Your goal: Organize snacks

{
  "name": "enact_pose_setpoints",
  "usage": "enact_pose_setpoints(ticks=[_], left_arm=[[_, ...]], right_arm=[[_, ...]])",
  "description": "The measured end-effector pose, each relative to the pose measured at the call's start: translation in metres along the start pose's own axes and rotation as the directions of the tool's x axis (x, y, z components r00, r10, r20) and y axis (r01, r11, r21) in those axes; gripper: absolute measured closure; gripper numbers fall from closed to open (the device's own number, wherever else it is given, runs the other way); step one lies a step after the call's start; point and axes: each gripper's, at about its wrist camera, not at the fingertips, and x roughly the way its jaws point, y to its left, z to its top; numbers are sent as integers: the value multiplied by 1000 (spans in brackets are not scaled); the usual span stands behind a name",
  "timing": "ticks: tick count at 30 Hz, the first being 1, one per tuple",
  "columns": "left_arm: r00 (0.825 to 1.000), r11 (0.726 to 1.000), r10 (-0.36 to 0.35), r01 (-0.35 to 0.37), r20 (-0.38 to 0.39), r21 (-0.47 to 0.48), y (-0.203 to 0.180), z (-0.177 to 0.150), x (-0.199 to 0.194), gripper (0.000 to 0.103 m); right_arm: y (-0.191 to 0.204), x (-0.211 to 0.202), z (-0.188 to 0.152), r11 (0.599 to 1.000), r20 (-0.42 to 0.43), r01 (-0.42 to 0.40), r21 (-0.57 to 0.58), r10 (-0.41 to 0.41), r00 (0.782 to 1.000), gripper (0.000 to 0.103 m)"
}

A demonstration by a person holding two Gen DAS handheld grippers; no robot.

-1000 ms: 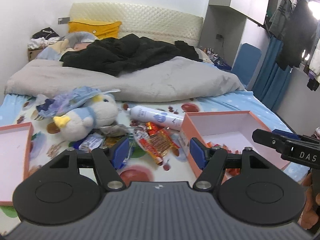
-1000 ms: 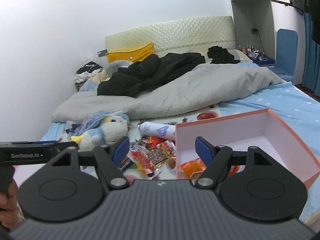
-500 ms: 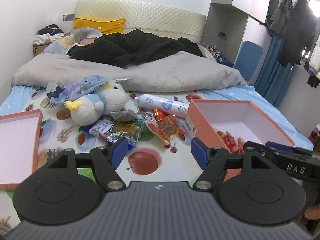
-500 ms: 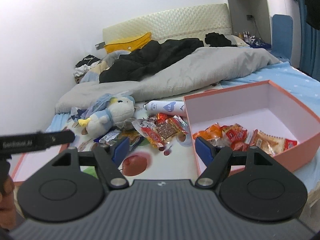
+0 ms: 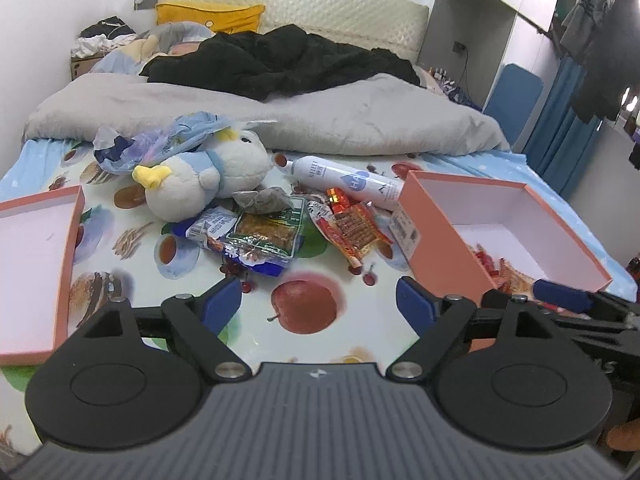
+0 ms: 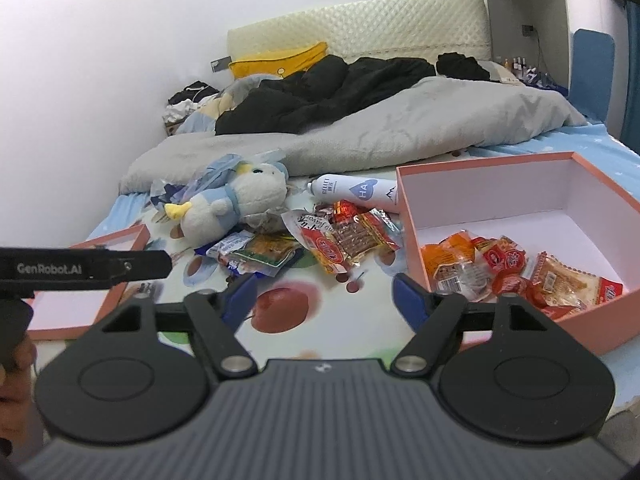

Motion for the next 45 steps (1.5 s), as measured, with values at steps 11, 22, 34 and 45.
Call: enact_pose_setpoints(ticks=[11,22,34,45], left_arm=[[999,1000,9,-11,-48,-27,36,24,66,16],[989,999,3,-10,-145,-48,81,36,168,16],[983,996,-42,56,-180,74,91,48,250,16],[974,981,14,31,-228,190,74,48,302,6]], right_arm=[[-1,66,17,1000,-78,2,4,-2,997,17],[6,157,13,993,-178,32,-114,-52,983,18],[22,233,11,955,-222,-2,-295,-66,973,51],[23,242,0,934,-271,4,-357,-107,957,97]])
